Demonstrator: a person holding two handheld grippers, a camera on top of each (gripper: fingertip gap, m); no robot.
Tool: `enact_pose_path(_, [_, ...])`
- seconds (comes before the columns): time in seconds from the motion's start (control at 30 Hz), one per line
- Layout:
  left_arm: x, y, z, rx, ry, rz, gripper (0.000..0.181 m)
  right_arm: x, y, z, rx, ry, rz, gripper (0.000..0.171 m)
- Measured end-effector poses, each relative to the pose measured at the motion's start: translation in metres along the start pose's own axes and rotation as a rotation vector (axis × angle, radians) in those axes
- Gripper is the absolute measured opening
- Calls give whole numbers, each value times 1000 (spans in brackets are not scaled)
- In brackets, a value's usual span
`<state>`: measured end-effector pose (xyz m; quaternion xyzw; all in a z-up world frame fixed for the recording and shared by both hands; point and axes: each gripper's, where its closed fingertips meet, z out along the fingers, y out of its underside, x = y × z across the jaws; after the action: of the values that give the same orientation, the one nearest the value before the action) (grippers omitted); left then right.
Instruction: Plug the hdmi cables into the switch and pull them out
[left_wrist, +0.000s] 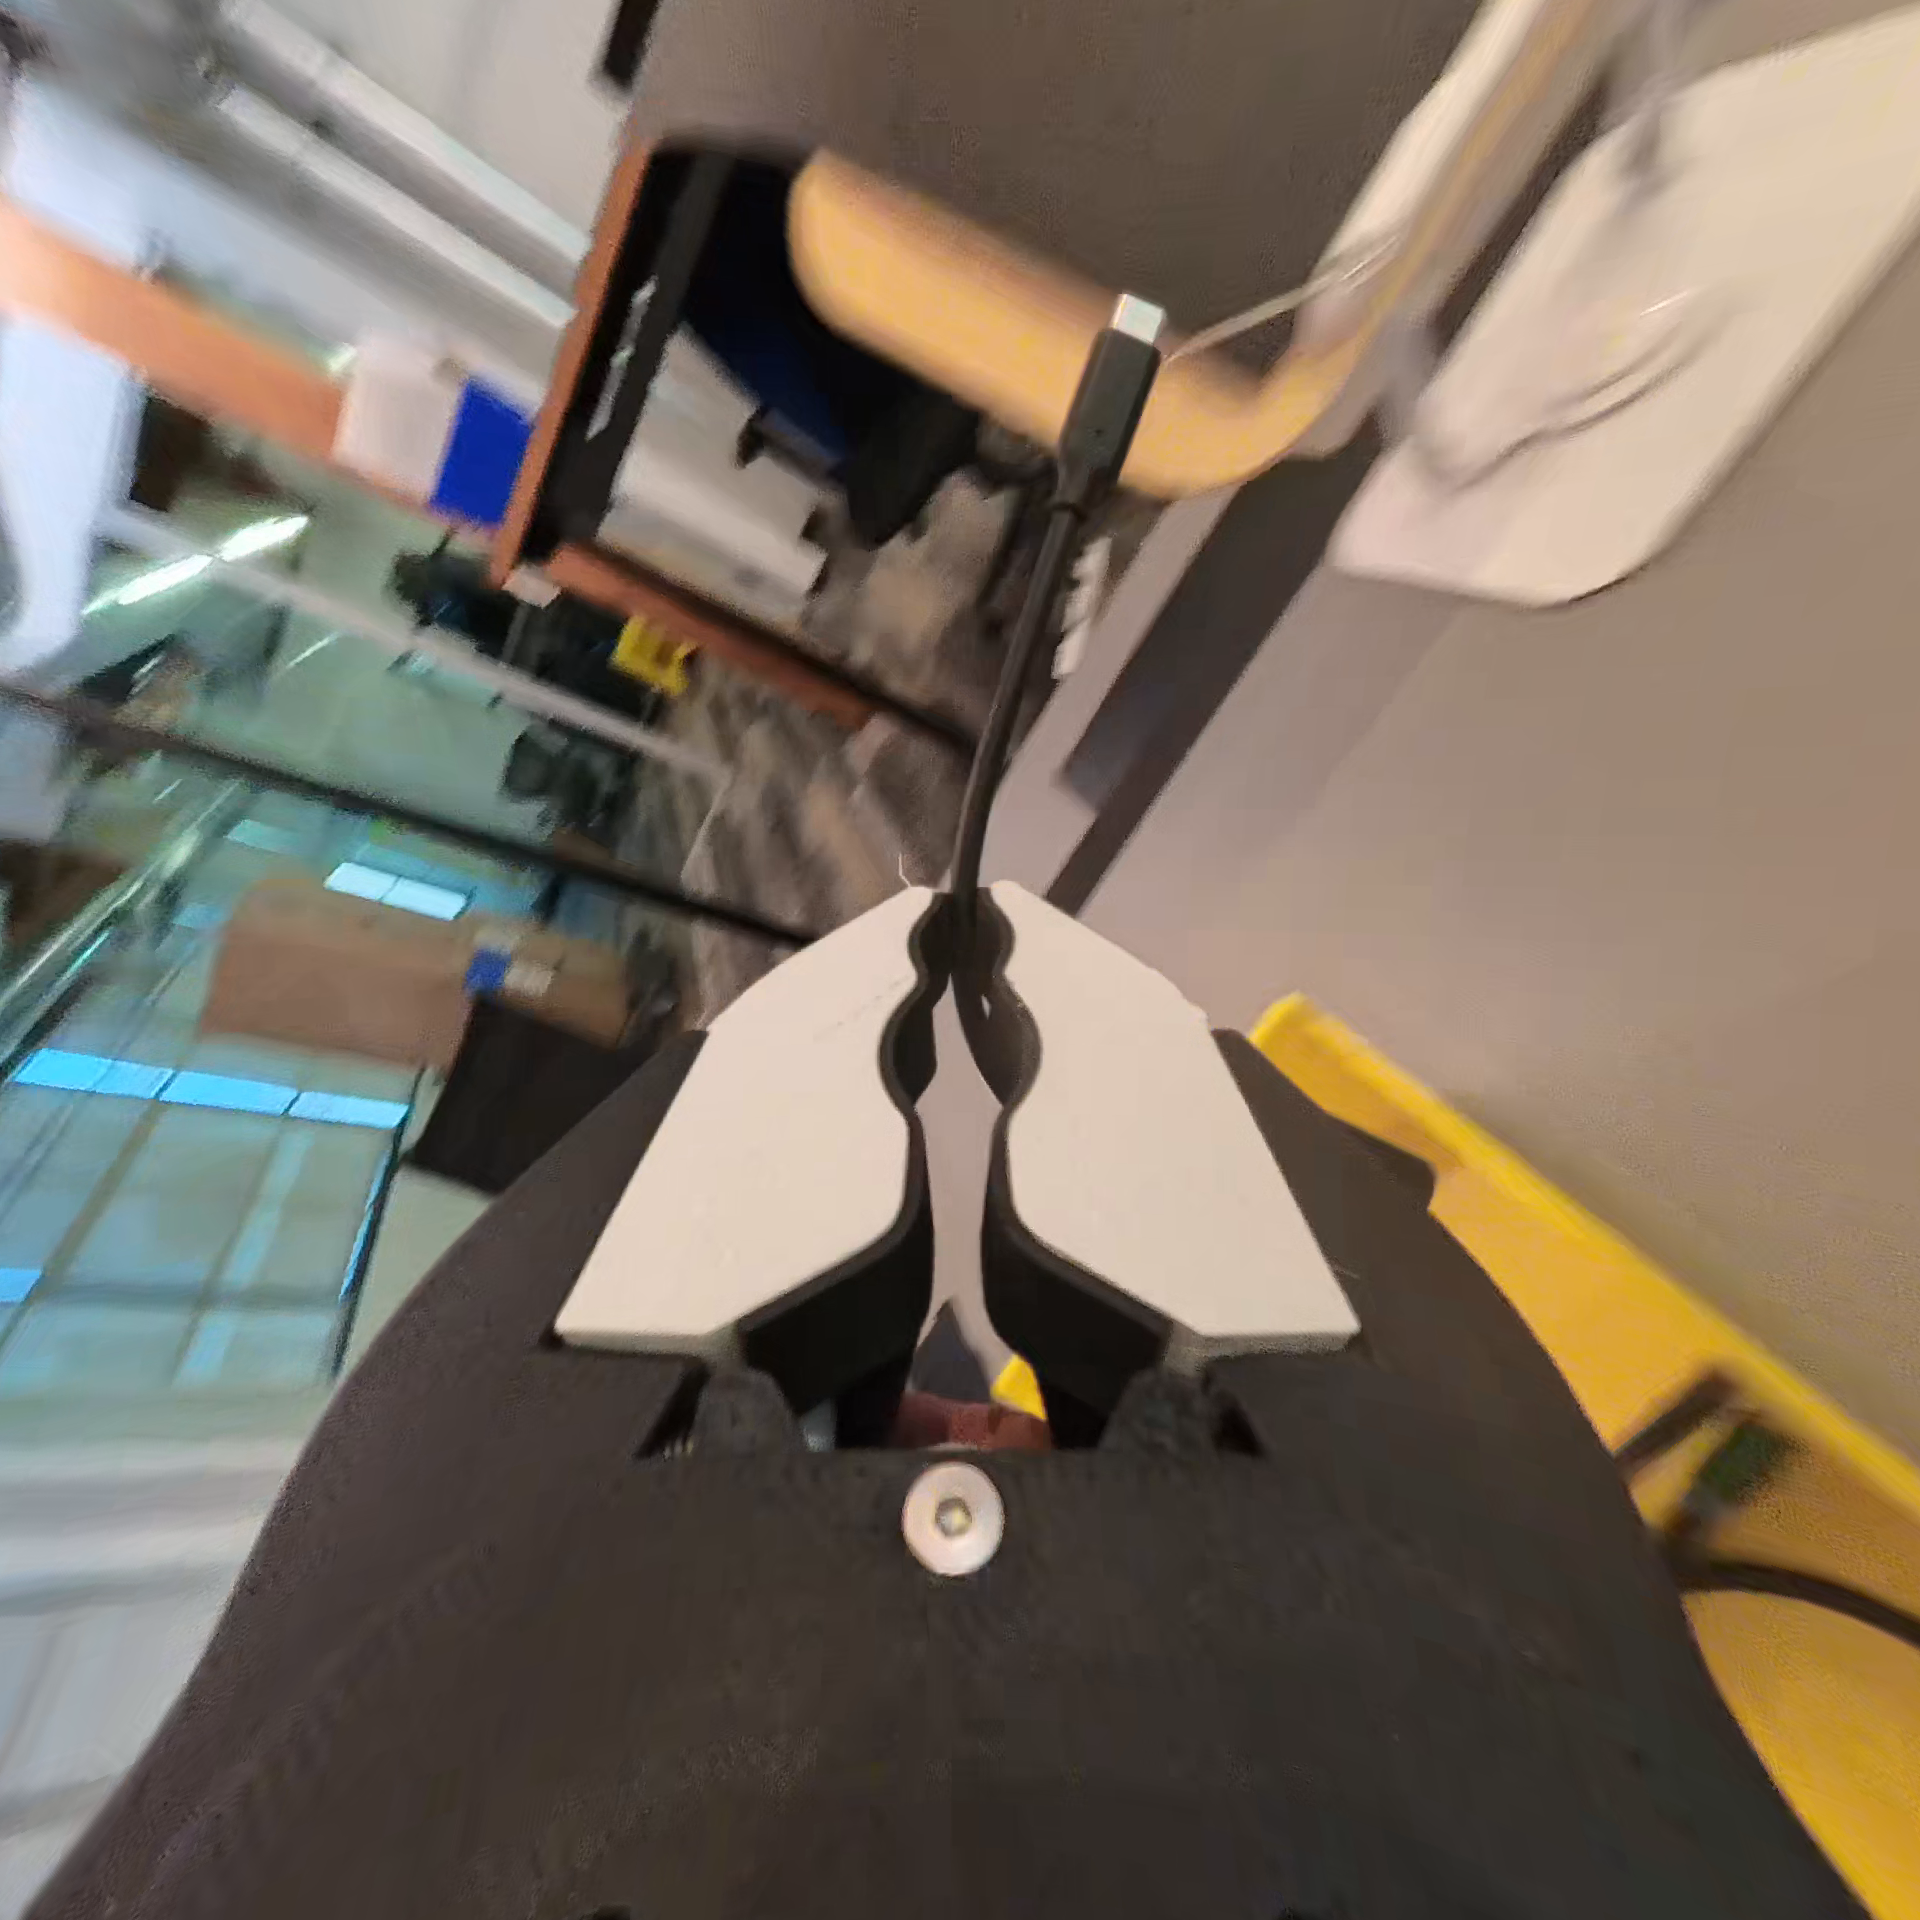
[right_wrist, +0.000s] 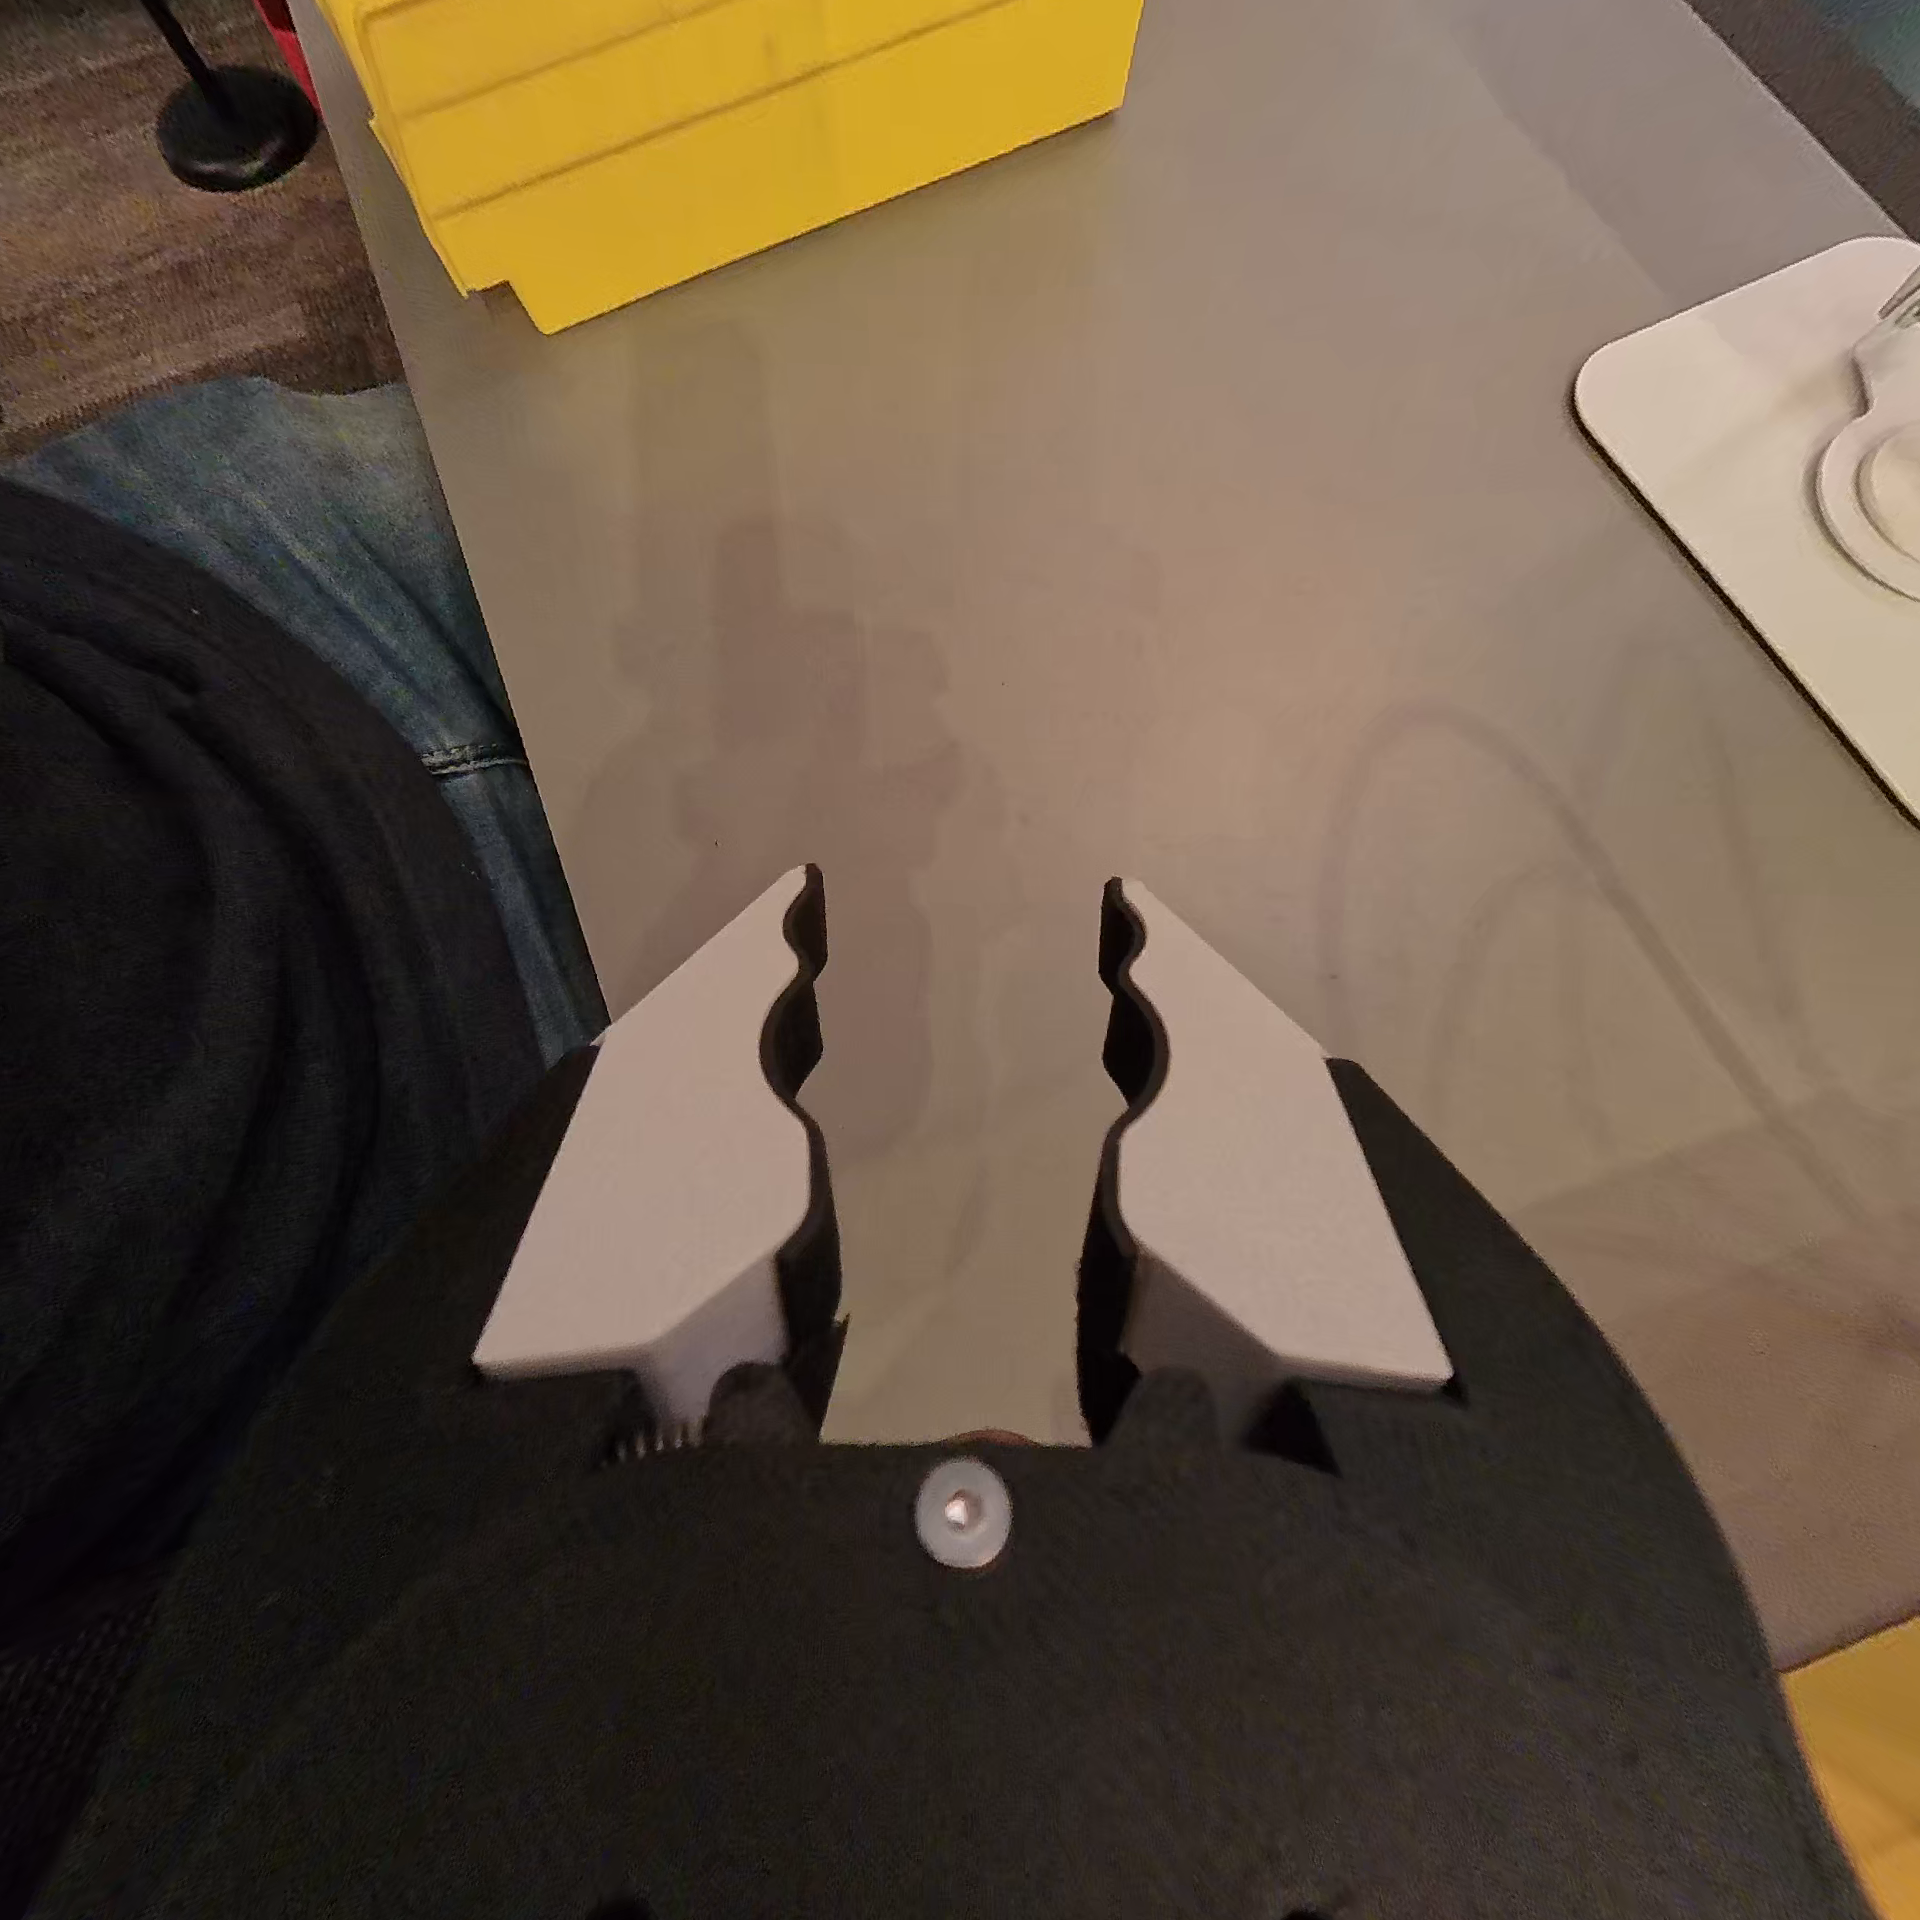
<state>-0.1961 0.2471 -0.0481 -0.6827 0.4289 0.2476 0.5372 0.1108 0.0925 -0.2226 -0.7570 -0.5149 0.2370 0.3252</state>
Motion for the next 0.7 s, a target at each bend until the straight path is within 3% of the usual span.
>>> enact_pose_path(0.1, [82, -60, 3, 41, 219, 46, 4, -5, -4, -2, 31, -17, 2, 50])
enact_pose_path(0.2, [172, -95, 4, 20, 394, 117, 4, -11, -6, -8, 62, -42, 10, 46])
enact_pose_path(0.37, [295, -101, 14, -26, 628, 163, 4, -13, 7, -14, 65, -55, 33, 46])
enact_pose_path(0.6, [347, -92, 41, -68, 702, 162, 4, -24, 24, -5, 52, -97, 51, 46])
enact_pose_path(0.7, [353, -89, 44, -90, 755, 98, 28, -27, 25, -1, 47, -106, 44, 46])
